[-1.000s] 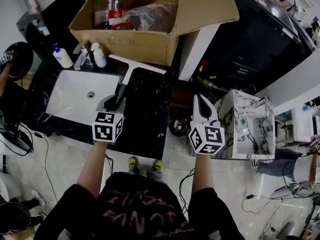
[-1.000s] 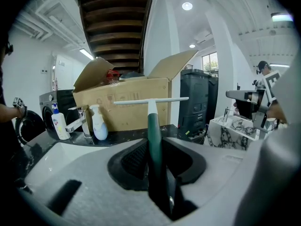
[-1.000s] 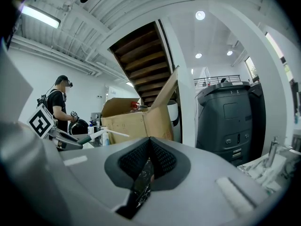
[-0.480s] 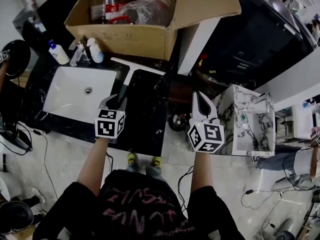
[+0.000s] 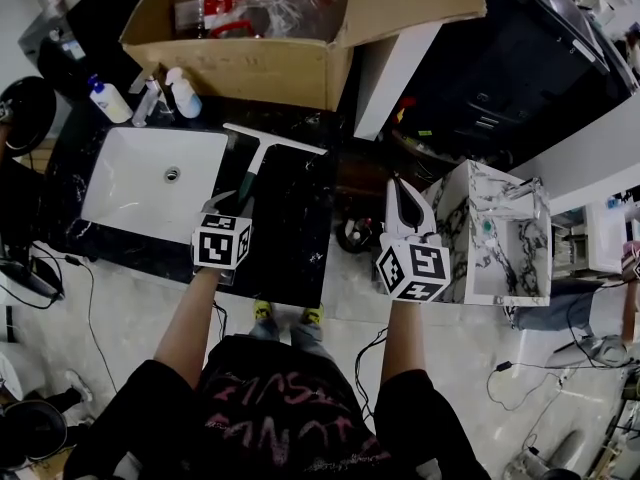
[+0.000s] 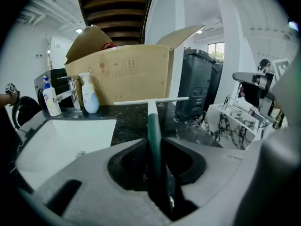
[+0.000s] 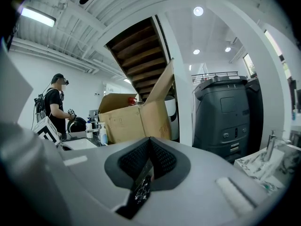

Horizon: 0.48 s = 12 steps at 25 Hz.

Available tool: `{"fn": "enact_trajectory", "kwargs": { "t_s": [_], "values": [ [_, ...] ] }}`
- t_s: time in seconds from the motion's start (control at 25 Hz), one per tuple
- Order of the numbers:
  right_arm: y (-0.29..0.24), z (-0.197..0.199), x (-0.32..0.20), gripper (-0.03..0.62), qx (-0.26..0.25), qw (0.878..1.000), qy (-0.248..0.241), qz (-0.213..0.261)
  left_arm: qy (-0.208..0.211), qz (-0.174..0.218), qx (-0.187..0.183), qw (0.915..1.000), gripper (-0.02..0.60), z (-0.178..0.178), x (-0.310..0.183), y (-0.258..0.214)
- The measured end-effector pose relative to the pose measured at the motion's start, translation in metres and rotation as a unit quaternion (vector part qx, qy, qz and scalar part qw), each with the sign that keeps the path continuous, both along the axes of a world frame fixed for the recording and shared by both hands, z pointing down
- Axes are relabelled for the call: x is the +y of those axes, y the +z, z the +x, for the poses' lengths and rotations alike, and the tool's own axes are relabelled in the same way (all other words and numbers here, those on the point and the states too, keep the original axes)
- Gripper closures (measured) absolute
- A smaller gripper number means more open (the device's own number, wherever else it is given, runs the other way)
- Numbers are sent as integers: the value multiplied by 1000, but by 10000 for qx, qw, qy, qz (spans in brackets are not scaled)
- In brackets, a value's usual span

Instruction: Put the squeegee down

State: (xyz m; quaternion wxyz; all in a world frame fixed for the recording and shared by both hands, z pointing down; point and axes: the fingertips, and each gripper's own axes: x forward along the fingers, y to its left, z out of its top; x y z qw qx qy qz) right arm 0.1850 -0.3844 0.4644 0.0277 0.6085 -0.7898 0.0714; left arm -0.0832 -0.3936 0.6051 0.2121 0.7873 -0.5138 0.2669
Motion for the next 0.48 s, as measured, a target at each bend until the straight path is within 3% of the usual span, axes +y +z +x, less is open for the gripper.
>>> {"fn": "enact_trajectory", "kwargs": {
  "t_s": [0.48],
  "values": [
    [8, 9, -2, 582, 4, 10000, 47, -85, 26, -290, -78, 9995, 479, 10, 1, 22]
  ]
}}
